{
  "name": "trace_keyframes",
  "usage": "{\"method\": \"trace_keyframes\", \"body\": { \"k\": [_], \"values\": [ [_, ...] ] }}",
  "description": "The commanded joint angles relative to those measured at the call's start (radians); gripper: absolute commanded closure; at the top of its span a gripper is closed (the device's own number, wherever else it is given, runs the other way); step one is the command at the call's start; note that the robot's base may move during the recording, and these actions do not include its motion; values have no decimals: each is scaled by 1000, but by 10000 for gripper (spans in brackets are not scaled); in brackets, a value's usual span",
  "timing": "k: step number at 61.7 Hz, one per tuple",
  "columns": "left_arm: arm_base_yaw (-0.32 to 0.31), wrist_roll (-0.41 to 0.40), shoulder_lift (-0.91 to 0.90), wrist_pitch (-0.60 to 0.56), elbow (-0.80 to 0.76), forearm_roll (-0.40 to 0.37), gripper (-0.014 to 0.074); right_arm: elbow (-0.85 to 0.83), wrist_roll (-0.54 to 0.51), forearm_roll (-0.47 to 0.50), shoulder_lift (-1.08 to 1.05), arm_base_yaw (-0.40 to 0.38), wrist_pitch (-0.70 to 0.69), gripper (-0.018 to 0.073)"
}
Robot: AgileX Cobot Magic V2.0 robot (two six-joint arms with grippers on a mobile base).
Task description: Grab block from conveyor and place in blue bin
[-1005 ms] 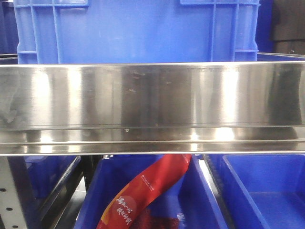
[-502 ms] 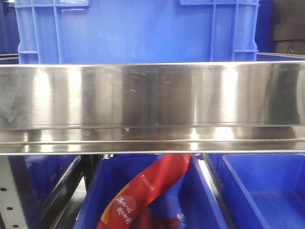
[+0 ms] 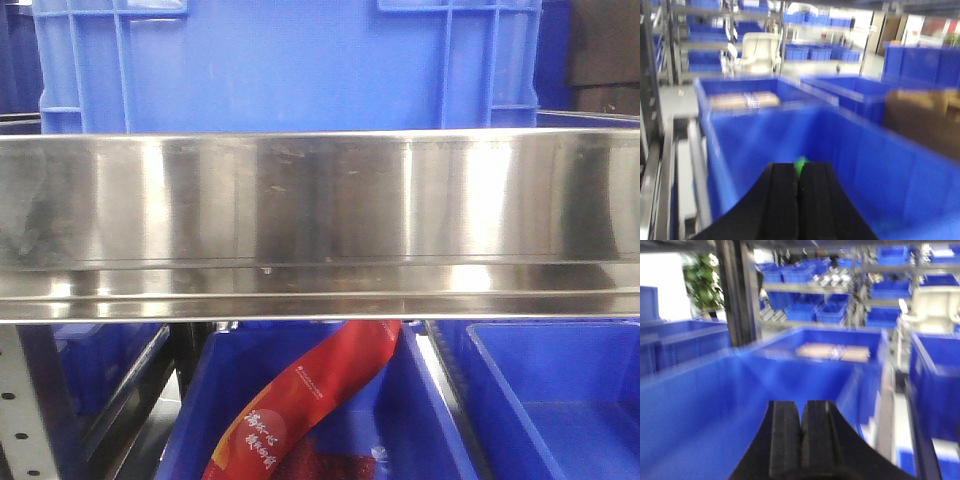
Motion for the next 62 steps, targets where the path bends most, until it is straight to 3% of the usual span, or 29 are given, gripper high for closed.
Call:
{"method": "trace_keyframes", "body": {
  "k": [1, 11, 24, 38, 62],
  "values": [
    [4, -2, -94, -5, 126, 7, 707, 100, -1, 2, -92, -6, -12, 719],
    [4, -2, -284, -9, 347, 5, 707, 306, -1, 2, -287, -6, -12, 719],
    [4, -2, -501, -9, 508, 5, 707, 484, -1, 2, -513, -6, -12, 719],
    [4, -2, -640, -3, 530, 5, 707, 514, -1, 2, -659, -6, -15, 719],
    [4, -2, -671, -5, 530, 5, 707, 514, -1, 2, -681, -6, -20, 719]
  ]
}}
